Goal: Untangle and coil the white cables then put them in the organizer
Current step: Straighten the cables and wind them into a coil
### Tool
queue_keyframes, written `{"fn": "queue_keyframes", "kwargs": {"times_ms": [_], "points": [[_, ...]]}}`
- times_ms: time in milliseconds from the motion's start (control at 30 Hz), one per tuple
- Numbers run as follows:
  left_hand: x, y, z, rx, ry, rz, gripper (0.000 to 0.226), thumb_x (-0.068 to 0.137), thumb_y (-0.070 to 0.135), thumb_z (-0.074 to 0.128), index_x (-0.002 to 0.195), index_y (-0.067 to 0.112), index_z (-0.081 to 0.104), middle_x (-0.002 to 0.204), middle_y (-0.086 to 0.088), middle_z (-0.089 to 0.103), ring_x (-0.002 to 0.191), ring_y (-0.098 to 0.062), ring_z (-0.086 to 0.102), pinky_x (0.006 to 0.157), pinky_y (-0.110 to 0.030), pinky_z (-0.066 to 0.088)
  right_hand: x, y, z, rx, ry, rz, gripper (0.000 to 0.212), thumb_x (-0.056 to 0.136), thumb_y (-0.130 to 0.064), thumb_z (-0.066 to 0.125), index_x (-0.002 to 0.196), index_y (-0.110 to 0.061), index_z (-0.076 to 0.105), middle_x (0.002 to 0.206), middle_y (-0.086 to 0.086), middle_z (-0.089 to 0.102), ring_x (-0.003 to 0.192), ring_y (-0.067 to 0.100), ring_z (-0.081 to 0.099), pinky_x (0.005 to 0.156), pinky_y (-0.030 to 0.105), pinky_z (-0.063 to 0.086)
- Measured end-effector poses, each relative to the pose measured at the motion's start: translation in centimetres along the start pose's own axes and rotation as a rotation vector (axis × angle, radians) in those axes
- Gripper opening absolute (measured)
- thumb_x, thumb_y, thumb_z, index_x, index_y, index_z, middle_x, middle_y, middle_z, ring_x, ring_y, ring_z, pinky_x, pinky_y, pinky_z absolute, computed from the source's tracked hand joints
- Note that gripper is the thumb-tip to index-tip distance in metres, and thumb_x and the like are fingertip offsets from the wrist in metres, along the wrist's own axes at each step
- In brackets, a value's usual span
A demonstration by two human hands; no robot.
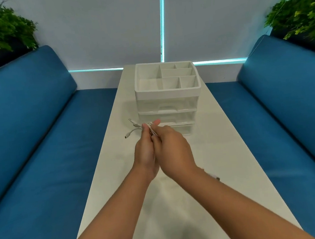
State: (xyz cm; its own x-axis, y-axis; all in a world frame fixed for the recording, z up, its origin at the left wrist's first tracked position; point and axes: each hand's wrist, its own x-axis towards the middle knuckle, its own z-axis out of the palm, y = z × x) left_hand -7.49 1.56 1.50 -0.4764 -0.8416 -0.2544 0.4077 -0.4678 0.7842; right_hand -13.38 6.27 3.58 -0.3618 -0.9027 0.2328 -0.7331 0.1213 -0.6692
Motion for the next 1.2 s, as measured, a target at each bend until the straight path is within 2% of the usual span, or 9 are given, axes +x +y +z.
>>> {"fn": "queue_keyframes", "kwargs": {"times_ms": [100, 233, 300, 433, 567, 700, 833, 933, 1200], "points": [[0.1, 0.4, -0.2, -0.119, -0.041, -0.049, 0.050, 0.104, 0.048, 0.029, 0.128, 0.020, 0.063, 0.094, 0.000, 0.069, 0.088, -0.010, 0.067, 0.081, -0.025, 0.052, -1.5, 0.7, 0.5, 0.102, 0.032, -0.168, 0.030, 0.097, -0.013, 0.046, 0.125, -0.010, 0.057, 0.117, 0.007, 0.060, 0.105, 0.025, 0.057, 0.087, 0.033, 0.048], [0.4, 0.5, -0.8, -0.166, -0.057, -0.098, 0.054, 0.100, 0.054, 0.037, 0.127, 0.016, 0.065, 0.084, 0.004, 0.066, 0.081, -0.007, 0.062, 0.082, -0.025, 0.050, -2.1, 1.8, 1.4, 0.171, 0.065, -0.186, 0.037, 0.099, -0.013, 0.047, 0.135, -0.017, 0.055, 0.126, -0.003, 0.062, 0.112, 0.009, 0.056, 0.091, 0.010, 0.042], [0.8, 0.4, -1.4, -0.159, -0.071, -0.108, 0.046, 0.099, 0.047, 0.045, 0.123, 0.013, 0.065, 0.075, 0.005, 0.063, 0.069, -0.006, 0.060, 0.078, -0.025, 0.049, -2.2, 2.2, 1.8, 0.075, 0.034, -0.232, 0.040, 0.097, -0.017, 0.049, 0.135, -0.020, 0.056, 0.129, -0.003, 0.062, 0.113, 0.013, 0.058, 0.091, 0.025, 0.050], [1.4, -0.1, -2.4, -0.087, -0.099, -0.146, 0.033, 0.099, 0.038, 0.049, 0.109, 0.012, 0.066, 0.078, 0.002, 0.060, 0.072, -0.012, 0.060, 0.082, -0.028, 0.049, -1.9, 2.6, 0.3, -0.058, 0.059, -0.242, 0.024, 0.088, -0.028, 0.053, 0.101, -0.028, 0.073, 0.084, -0.012, 0.066, 0.081, 0.012, 0.045, 0.061, 0.031, 0.047], [1.4, 1.0, -2.2, 0.073, -0.214, -0.211, 0.034, 0.099, 0.040, 0.048, 0.097, 0.012, 0.068, 0.086, -0.004, 0.062, 0.081, -0.017, 0.061, 0.081, -0.028, 0.047, -1.0, 1.9, -1.5, -0.015, 0.022, -0.258, 0.020, 0.082, -0.028, 0.054, 0.079, -0.026, 0.073, 0.070, -0.006, 0.066, 0.068, 0.012, 0.055, 0.058, 0.030, 0.047], [1.4, 2.4, -2.2, 0.162, -0.400, -0.310, 0.047, 0.096, 0.049, 0.043, 0.074, 0.014, 0.064, 0.049, 0.006, 0.039, 0.041, -0.004, 0.036, 0.046, -0.020, 0.022, 0.5, 1.9, -3.2, 0.337, 0.150, -0.202, 0.019, 0.074, -0.019, 0.054, 0.084, -0.030, 0.066, 0.082, -0.013, 0.066, 0.075, 0.007, 0.057, 0.068, 0.021, 0.046], [1.2, 3.6, -2.4, 0.201, -0.489, -0.419, 0.052, 0.091, 0.058, 0.042, 0.070, 0.013, 0.058, 0.042, 0.011, 0.026, 0.031, 0.000, 0.024, 0.034, -0.014, 0.015, 2.9, 3.0, -5.4, 0.371, -0.231, 0.131, 0.062, 0.079, -0.049, 0.063, 0.135, -0.026, 0.047, 0.127, -0.006, 0.054, 0.111, 0.013, 0.053, 0.097, 0.027, 0.043], [1.0, 4.0, -1.9, 0.232, -0.538, -0.453, 0.055, 0.089, 0.061, 0.041, 0.069, 0.013, 0.058, 0.041, 0.011, 0.026, 0.030, 0.001, 0.024, 0.033, -0.014, 0.014, 3.3, 2.7, -5.3, 0.464, -0.539, 0.407, 0.064, 0.077, -0.073, 0.056, 0.104, -0.016, 0.070, 0.089, 0.003, 0.066, 0.079, 0.016, 0.062, 0.085, 0.037, 0.052], [1.2, 4.4, -1.8, 0.247, -0.663, -0.571, 0.058, 0.095, 0.050, 0.033, 0.071, 0.009, 0.066, 0.038, 0.011, 0.032, 0.033, -0.003, 0.015, 0.033, -0.014, 0.017, 3.4, 2.5, -5.6, 0.784, -0.599, 0.576, 0.039, 0.085, -0.050, 0.064, 0.080, -0.011, 0.067, 0.061, 0.004, 0.059, 0.053, 0.015, 0.056, 0.054, 0.025, 0.049]]}}
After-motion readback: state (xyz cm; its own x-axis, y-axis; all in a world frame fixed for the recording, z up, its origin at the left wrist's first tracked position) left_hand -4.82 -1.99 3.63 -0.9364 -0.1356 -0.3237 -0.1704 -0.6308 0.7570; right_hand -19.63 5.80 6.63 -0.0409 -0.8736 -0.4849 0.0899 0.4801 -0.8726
